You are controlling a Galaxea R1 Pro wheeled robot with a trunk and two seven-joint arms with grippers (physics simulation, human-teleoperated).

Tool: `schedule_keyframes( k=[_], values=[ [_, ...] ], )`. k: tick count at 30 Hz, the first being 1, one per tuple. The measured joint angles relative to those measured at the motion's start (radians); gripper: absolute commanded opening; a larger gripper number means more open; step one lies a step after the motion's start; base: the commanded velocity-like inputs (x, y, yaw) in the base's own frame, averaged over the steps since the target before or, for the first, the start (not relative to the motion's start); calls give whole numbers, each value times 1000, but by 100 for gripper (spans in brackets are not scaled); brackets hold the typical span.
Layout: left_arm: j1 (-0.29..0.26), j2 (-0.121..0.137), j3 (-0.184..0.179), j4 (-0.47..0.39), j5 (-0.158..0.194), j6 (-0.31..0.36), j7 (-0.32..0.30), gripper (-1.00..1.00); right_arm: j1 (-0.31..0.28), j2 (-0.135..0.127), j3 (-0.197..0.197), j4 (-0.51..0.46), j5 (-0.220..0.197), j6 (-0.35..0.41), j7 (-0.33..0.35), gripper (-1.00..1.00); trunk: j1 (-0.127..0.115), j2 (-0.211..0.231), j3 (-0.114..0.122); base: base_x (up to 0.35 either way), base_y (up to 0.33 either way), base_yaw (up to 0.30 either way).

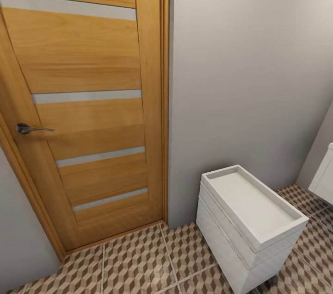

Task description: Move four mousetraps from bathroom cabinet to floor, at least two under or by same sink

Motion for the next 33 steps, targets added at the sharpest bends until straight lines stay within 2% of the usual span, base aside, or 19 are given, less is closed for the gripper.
schedule_keyframes(
  k=[10,33],
  values=[
    [0,0,0,0,0,0,1,100,0,0,0,0,0,0,0,100,0,0,0,0,0,105],
    [0,0,0,0,1,0,3,100,0,0,-1,0,-2,0,0,100,0,0,0,0,0,263]
  ],
)
